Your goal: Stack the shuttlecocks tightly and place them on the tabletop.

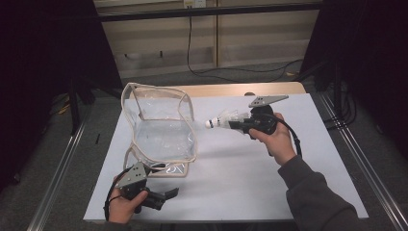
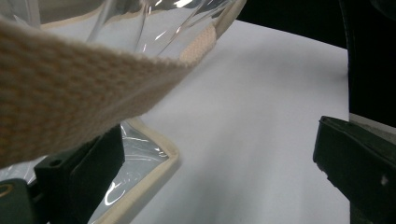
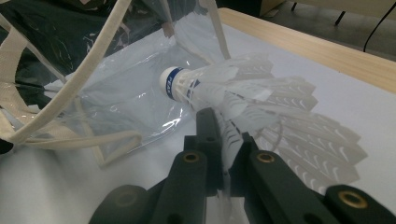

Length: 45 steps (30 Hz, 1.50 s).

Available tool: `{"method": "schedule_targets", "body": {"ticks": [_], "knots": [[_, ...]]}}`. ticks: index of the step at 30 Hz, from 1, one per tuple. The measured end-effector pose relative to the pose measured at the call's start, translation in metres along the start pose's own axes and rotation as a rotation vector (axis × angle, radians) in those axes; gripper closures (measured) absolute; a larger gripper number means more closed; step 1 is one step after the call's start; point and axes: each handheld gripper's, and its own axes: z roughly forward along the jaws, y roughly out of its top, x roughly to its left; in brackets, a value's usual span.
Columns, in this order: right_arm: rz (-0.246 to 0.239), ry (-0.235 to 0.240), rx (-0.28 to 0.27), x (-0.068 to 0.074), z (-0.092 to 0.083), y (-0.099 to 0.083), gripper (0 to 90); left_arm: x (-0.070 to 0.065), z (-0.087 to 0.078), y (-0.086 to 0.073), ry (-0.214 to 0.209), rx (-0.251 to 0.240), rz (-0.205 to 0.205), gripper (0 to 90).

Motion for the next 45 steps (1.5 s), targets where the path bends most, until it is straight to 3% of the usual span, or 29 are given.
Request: {"method": "schedule_targets", "body": {"ticks": [17,36,45], "knots": [[-0.035,0.005,-0.016,0.002,-0.016,0.032,87.8,0.002,0.001,0.001,0.0,-0.003,0.005,2.0],[-0.011,0.014,-0.025,0.0,-0.022,0.045,87.7,0.003,0.001,0.001,-0.001,-0.011,0.0,2.0],[-0.022,0.005,-0.015,0.002,-0.021,0.048,87.7,0.004,0.002,0.002,0.002,-0.01,0.005,1.9]]}}
